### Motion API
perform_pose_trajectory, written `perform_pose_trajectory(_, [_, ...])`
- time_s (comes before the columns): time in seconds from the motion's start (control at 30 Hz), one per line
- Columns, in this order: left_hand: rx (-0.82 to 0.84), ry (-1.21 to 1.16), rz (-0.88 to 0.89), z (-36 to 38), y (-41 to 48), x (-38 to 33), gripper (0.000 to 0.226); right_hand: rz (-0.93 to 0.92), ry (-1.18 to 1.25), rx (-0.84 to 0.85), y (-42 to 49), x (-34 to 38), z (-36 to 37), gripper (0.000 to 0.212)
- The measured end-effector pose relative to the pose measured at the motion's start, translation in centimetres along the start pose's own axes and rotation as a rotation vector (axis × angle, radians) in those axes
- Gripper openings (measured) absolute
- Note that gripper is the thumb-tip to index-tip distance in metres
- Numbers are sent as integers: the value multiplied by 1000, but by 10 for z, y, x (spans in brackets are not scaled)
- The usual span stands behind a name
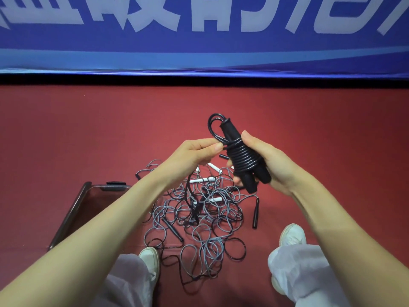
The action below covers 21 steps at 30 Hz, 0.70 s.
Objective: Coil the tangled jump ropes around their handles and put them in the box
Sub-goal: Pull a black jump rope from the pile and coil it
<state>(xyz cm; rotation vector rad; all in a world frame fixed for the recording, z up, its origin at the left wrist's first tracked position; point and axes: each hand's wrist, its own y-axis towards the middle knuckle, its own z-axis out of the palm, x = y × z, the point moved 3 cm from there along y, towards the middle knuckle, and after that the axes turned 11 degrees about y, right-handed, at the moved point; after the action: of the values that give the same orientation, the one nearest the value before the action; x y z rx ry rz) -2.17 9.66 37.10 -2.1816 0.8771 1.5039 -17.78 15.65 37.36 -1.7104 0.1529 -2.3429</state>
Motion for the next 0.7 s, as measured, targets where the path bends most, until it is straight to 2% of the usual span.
perform_pose_trajectory(0.07, [46, 42, -5, -3, -1, 0, 26, -30, 2, -51, 0, -1, 2, 44])
perform_pose_trajectory(0.13, [59, 14, 8, -5, 0, -1, 24, -81, -7, -96, 2, -2, 5, 38])
perform_pose_trajectory(0.27, [24, -32, 32, -1, 2, -5, 18, -92, 27, -77, 2, -2, 7, 54])
perform_pose_trajectory(0.37, [41, -123, 39, -2, 2, -3, 17, -68, 127, 108, 0, -1, 9, 54])
perform_pose_trajectory(0.43, [152, -100, 15, -5, 2, 6, 18, 1, 254, 314, -4, 2, 8, 52])
perform_pose_trajectory(0.5, [229, -92, -34, -12, 0, 14, 27, 129, 297, 474, -12, 7, 5, 53])
perform_pose_trajectory(0.6, [207, 0, -81, -20, 1, 18, 33, 336, 39, 526, -20, 0, 1, 51])
perform_pose_trajectory(0.7, [163, 164, -101, -14, 6, 10, 19, 427, -431, 347, -11, -14, 0, 51])
